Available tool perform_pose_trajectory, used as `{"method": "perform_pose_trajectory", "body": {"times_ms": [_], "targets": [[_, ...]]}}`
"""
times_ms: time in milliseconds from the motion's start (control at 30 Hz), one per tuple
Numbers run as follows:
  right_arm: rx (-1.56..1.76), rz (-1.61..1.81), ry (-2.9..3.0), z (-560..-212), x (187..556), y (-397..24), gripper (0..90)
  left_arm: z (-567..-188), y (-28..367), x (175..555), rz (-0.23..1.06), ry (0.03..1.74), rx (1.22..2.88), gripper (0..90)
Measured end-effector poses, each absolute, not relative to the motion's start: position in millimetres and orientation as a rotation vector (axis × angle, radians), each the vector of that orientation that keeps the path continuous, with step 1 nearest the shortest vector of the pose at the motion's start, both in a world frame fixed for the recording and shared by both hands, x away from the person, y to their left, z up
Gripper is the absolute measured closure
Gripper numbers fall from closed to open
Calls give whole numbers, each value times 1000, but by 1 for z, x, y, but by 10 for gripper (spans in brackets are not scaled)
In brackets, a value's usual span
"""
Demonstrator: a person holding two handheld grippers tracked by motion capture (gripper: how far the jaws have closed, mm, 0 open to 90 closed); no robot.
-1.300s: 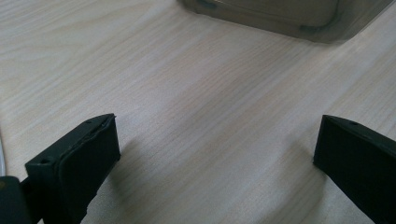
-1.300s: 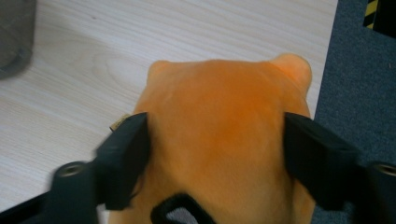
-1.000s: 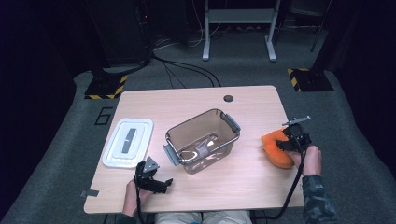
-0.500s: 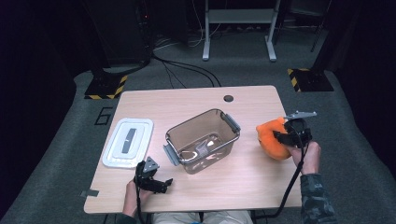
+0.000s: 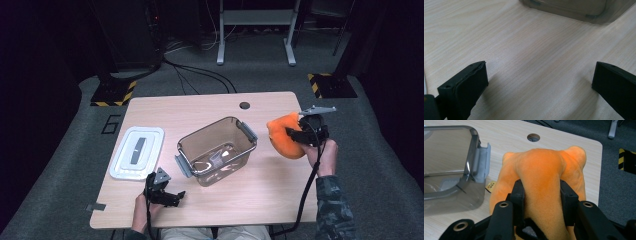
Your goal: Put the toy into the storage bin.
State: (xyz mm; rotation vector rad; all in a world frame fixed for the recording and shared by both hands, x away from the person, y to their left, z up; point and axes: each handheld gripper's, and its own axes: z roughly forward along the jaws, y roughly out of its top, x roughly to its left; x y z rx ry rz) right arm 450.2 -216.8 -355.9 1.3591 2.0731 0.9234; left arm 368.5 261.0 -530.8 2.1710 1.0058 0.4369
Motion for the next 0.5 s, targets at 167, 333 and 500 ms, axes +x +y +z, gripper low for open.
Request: {"method": "perform_pose_trajectory", "body": {"times_ms": [167, 333, 500], "targets": [[1326, 927, 2067, -346, 455, -208, 634, -531, 261, 369, 438, 1005, 2172, 4], [1296, 924, 2060, -337, 458, -203, 634, -531, 261, 369, 436, 1006, 2172, 4], [1265, 931, 2055, -327, 457, -198, 634, -531, 261, 369, 442, 1002, 2167, 13]]}}
